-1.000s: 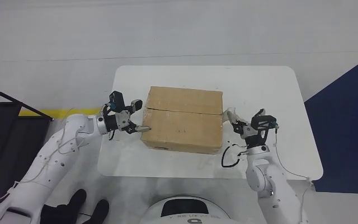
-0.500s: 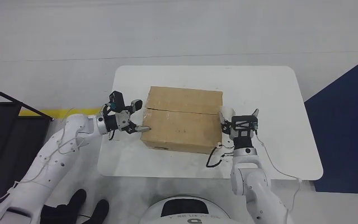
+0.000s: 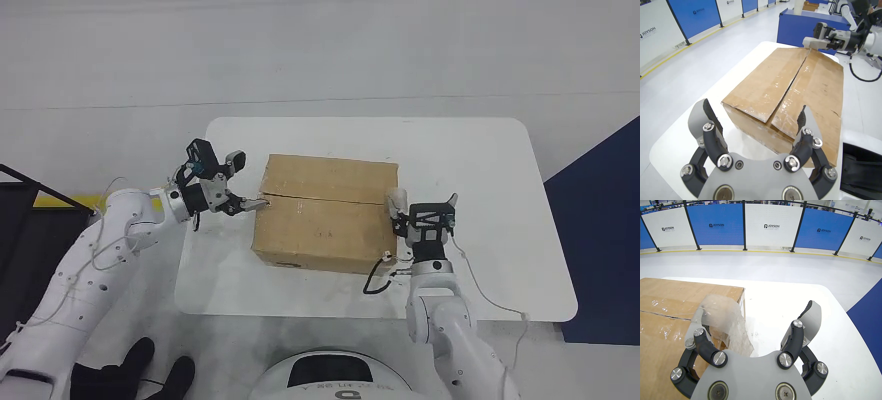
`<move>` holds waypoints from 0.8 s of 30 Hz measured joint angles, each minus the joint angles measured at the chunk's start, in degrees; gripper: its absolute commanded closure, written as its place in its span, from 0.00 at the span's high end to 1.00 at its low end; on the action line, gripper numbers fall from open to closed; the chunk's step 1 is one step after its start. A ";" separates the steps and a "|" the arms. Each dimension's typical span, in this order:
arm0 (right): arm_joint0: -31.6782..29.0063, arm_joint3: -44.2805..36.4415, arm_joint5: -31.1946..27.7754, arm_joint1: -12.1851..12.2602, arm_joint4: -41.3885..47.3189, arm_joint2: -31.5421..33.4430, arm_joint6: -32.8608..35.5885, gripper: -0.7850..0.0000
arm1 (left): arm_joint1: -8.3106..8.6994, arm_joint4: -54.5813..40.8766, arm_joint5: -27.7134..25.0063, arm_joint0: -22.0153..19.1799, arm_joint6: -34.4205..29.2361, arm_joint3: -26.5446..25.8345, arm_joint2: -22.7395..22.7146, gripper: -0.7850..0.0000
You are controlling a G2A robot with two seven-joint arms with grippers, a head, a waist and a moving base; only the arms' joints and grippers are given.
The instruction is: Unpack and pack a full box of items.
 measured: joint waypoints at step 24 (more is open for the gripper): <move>-0.69 -0.20 -1.78 -0.44 0.53 2.18 -2.80 1.00 | -4.68 -0.79 -0.26 -7.40 -1.08 7.06 7.57 1.00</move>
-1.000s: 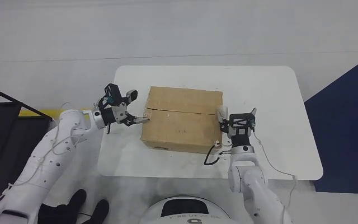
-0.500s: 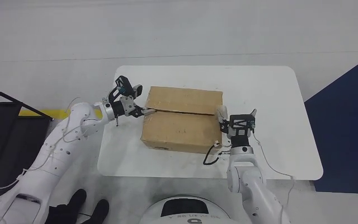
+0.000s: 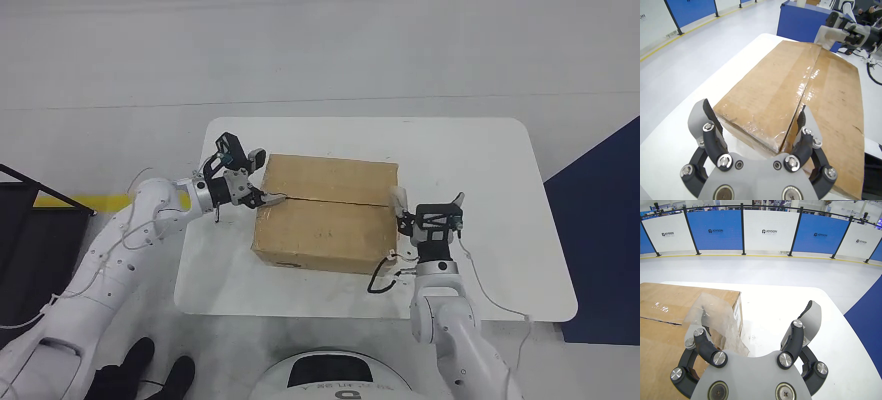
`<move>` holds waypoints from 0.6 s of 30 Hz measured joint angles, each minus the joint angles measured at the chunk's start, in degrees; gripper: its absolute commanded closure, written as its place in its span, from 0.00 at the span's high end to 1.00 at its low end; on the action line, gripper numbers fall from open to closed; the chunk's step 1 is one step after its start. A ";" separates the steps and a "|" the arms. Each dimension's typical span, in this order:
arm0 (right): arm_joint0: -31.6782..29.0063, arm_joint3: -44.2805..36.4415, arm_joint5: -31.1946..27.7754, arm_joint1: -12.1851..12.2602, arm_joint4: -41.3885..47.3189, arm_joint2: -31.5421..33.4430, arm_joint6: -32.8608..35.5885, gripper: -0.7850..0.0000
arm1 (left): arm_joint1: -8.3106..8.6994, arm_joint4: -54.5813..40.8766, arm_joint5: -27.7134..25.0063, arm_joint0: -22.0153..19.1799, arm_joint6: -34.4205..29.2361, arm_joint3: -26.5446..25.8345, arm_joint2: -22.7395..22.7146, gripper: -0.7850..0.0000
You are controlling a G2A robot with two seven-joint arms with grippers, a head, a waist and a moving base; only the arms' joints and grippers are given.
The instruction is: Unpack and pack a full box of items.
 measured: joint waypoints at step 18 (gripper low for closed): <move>-0.40 -0.17 -1.03 -0.31 -0.50 0.78 0.05 1.00 | -2.45 -6.07 5.73 -1.89 -6.35 2.88 1.94 1.00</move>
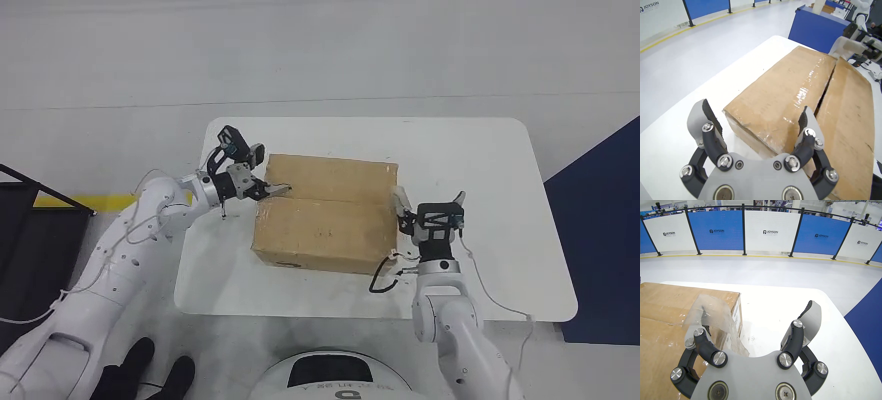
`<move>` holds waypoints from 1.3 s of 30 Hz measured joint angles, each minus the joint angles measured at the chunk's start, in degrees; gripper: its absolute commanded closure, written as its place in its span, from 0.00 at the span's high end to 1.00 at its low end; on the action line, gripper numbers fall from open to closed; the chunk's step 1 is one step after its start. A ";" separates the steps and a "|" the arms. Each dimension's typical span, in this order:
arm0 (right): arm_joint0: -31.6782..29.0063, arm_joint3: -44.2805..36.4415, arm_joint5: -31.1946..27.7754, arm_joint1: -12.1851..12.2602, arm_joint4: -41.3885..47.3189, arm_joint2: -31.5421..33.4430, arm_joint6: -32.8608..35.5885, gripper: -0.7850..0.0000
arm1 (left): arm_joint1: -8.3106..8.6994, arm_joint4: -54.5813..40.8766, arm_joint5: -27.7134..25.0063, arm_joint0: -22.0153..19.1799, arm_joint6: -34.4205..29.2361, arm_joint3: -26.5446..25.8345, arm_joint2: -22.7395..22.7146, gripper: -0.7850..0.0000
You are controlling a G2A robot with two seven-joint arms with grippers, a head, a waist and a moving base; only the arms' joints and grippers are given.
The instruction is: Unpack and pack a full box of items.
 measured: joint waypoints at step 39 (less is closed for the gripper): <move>14.90 9.47 7.60 -5.75 -34.14 -28.49 24.95 1.00 | -0.69 10.21 2.13 5.49 6.27 -2.74 -3.85 1.00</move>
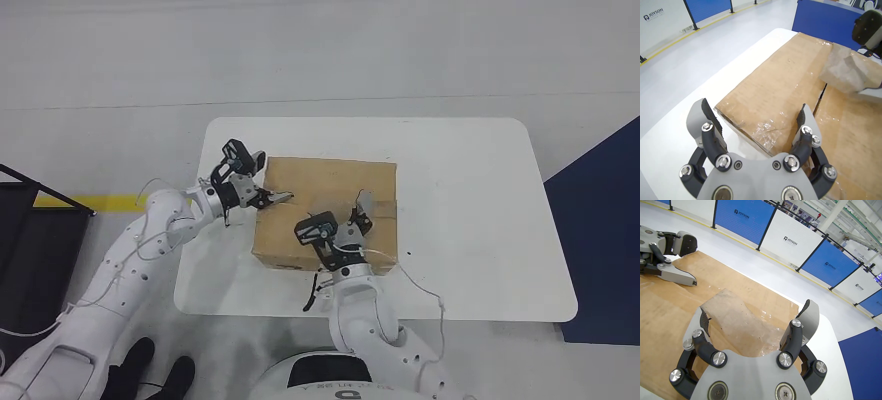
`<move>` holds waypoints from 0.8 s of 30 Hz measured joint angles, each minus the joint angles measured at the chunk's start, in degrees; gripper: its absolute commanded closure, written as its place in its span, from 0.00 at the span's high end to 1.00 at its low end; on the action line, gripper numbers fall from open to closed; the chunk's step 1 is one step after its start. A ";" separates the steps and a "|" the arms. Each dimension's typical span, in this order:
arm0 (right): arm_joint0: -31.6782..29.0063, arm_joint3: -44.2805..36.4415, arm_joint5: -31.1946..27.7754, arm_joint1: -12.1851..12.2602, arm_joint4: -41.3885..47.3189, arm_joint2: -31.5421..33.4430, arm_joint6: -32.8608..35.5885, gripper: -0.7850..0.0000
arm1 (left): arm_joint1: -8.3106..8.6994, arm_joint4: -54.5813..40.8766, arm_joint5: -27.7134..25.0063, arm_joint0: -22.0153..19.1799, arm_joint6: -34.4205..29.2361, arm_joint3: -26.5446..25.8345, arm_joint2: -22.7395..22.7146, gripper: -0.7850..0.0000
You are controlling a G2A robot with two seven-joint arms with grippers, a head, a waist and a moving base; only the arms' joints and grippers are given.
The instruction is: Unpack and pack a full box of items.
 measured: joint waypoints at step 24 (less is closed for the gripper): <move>-9.79 -17.80 -5.23 1.66 22.09 8.64 -12.88 1.00 | 1.48 1.02 -1.31 6.56 4.22 -4.47 -8.72 1.00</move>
